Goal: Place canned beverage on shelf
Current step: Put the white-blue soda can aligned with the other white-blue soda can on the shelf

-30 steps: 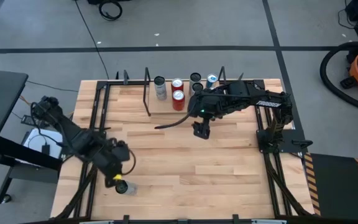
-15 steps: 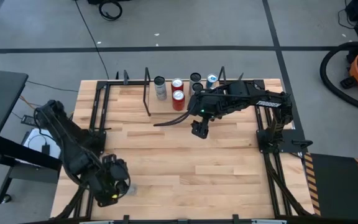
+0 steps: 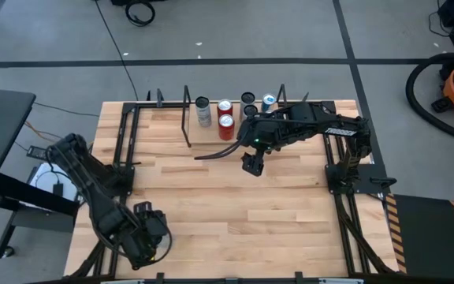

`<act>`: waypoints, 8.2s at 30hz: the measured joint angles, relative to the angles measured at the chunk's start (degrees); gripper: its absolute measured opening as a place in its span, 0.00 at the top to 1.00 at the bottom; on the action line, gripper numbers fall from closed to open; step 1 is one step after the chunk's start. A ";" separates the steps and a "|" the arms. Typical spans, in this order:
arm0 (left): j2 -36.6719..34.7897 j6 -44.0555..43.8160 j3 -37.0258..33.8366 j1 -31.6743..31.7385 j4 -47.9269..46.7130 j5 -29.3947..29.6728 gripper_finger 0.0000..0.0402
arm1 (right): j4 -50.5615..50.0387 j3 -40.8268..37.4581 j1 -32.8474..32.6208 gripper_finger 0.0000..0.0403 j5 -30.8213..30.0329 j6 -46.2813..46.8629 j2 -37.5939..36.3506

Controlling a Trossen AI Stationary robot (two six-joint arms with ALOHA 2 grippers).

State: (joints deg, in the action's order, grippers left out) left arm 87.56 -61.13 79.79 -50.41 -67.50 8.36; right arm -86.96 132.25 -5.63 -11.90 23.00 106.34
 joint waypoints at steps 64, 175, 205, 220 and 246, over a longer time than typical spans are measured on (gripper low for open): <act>-1.43 43.64 -5.15 30.15 -2.99 -5.28 0.35 | 0.35 -0.02 -0.09 0.17 -0.51 -8.75 2.40; 23.44 90.03 26.82 81.68 -7.18 -10.36 0.21 | -3.05 0.00 23.32 0.17 1.60 -26.23 2.32; 23.33 88.81 31.47 81.68 -8.46 -10.12 0.21 | -3.05 0.00 23.41 0.17 2.67 -27.30 2.32; 23.29 86.72 40.83 81.68 -15.30 -9.95 0.21 | -3.05 0.00 23.39 0.17 4.08 -27.48 2.32; 22.85 78.05 37.51 86.39 -22.52 -8.14 0.21 | -3.05 0.00 23.39 0.17 4.15 -27.32 2.32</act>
State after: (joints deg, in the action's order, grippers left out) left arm 110.41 16.92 117.30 35.98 -90.02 0.22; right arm -90.02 132.25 17.76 -7.75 -4.32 108.66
